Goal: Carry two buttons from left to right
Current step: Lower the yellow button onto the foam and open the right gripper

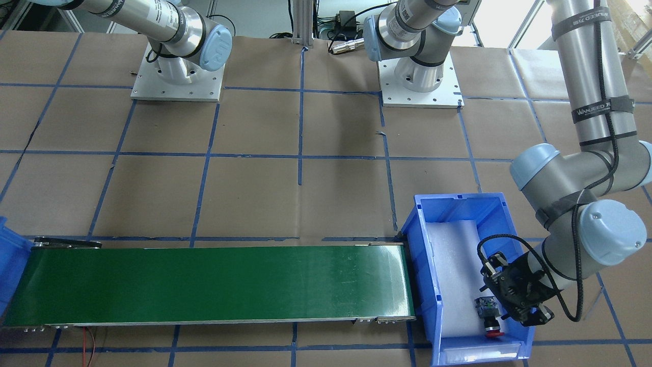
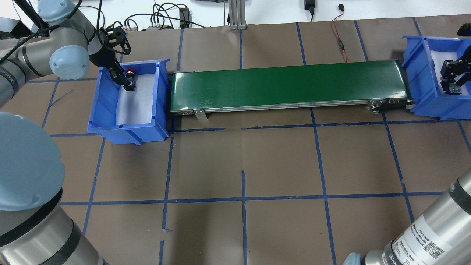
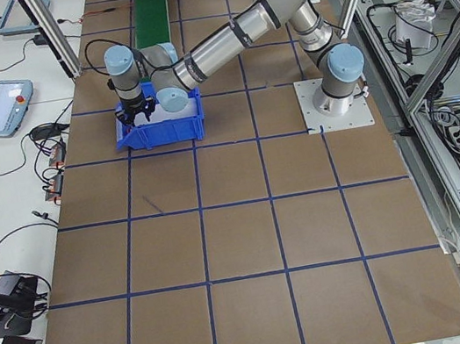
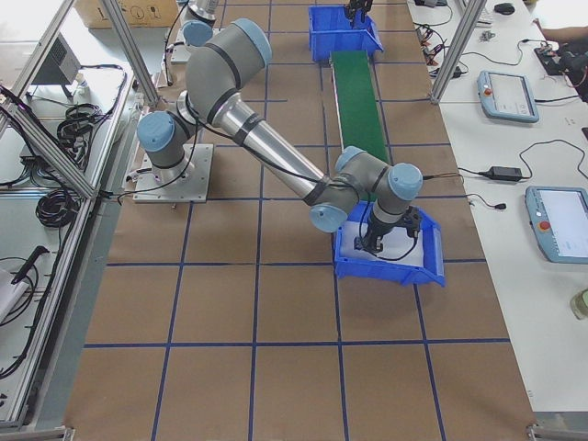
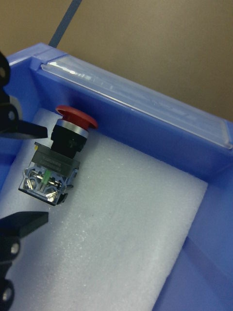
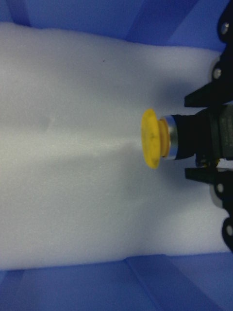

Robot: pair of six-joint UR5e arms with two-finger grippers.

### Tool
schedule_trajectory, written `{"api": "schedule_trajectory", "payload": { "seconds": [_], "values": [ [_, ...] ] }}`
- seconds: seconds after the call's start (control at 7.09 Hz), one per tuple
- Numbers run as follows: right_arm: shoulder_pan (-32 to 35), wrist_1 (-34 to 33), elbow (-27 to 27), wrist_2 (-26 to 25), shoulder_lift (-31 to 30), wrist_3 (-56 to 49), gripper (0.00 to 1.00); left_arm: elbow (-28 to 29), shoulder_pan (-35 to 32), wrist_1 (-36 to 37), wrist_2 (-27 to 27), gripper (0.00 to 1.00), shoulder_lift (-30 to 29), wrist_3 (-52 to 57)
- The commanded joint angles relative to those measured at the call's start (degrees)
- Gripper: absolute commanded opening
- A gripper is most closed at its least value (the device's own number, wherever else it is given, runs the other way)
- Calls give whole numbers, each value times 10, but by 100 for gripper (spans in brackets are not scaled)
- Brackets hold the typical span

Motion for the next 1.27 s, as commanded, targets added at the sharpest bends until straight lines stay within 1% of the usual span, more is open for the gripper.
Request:
{"api": "schedule_trajectory", "payload": {
  "seconds": [0.0,0.28,0.42,0.56,0.71,0.85,0.99,1.13],
  "values": [
    [0,0,0,0,0,0,57,-2,1,1,2,100,-10,0],
    [4,-1,-10,0,-2,0,57,1,1,3,2,100,-18,0],
    [5,8,-39,1,-5,0,59,0,0,3,3,100,-25,0],
    [7,53,-87,1,-10,-1,59,1,0,3,4,100,-28,0],
    [16,98,-136,10,-17,-1,65,1,0,3,3,100,-28,0],
    [42,137,-166,13,-26,-1,78,0,0,3,2,100,-28,0],
    [67,154,-168,15,-46,1,95,0,0,3,1,98,-29,0],
    [97,186,-167,18,-63,3,100,0,0,3,1,76,-29,0]
  ]
}}
